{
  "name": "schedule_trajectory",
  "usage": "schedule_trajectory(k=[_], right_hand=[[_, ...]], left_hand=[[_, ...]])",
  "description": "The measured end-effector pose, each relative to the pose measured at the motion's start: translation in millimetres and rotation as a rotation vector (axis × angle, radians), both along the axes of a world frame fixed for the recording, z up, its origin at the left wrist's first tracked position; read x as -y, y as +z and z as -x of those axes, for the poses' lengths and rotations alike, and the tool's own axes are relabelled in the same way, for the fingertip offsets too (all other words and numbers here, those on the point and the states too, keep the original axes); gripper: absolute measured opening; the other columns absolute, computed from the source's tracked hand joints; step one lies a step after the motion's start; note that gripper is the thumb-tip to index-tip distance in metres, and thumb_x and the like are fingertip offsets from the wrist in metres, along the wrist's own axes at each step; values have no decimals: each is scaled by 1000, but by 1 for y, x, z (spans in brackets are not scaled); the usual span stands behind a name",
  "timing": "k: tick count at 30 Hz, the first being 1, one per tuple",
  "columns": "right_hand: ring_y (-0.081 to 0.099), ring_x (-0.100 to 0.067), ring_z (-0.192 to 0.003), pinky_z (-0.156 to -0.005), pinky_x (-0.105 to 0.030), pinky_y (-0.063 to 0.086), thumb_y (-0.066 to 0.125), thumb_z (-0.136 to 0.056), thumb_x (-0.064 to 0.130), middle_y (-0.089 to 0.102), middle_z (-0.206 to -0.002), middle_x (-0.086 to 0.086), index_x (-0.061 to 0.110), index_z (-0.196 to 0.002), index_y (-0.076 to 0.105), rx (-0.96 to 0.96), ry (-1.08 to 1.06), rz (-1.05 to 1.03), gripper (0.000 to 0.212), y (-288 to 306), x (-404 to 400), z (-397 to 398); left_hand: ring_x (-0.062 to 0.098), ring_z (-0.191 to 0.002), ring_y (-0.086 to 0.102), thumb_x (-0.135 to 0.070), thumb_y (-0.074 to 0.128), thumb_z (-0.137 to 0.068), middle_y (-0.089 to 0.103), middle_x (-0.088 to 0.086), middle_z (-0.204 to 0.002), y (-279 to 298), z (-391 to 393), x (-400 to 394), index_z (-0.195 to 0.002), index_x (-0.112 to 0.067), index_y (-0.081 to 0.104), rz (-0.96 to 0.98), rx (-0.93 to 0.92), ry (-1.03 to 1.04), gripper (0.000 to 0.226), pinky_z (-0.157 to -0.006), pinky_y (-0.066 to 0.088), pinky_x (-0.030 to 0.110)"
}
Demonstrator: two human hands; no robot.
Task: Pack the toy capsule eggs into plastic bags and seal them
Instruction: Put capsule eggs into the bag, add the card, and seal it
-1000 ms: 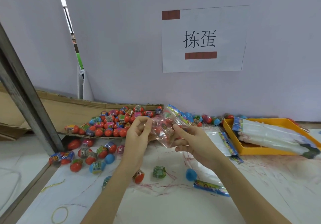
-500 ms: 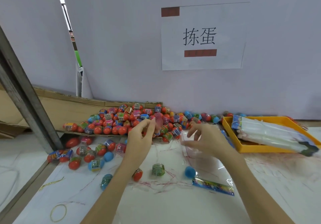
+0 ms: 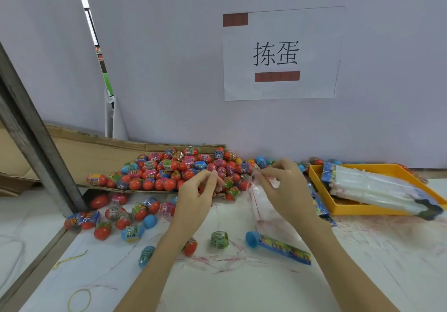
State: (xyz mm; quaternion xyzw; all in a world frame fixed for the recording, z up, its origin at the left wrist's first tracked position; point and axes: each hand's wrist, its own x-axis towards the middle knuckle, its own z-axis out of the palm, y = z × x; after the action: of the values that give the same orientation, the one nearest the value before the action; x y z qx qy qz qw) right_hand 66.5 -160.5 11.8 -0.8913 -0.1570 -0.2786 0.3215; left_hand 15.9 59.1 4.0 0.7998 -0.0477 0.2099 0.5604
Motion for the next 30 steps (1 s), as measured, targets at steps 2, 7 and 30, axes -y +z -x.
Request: schedule_trajectory(k=[2,7,30], right_hand=[[55,-16,-93,-77,-32,47,73,-95,30,68,-93,4,18,-102,83,178,7,-115,18,7,-5,6],[72,-12,-89,-78,-24,57,65,-95,35,79,-92,16,38,-105,79,-102,464,-553,17,21,-23,23],[75,-32,-105,-88,-45,62,46,-105,54,77,-115,-13,18,-126,71,-705,584,-933,48,14,-19,10]], left_hand=[[13,-87,66,-28,57,-106,69,-9,-94,1,1,1,-105,-24,71,-55,46,4,15,-73,59,38],[-5,-119,56,-59,65,-92,48,-28,-143,4,4,6,-148,-47,48,-85,38,-97,60,-89,54,14],[31,-68,65,-48,59,-96,71,-2,-73,10,7,2,-93,-22,76,-42,157,48,31,-67,55,56]])
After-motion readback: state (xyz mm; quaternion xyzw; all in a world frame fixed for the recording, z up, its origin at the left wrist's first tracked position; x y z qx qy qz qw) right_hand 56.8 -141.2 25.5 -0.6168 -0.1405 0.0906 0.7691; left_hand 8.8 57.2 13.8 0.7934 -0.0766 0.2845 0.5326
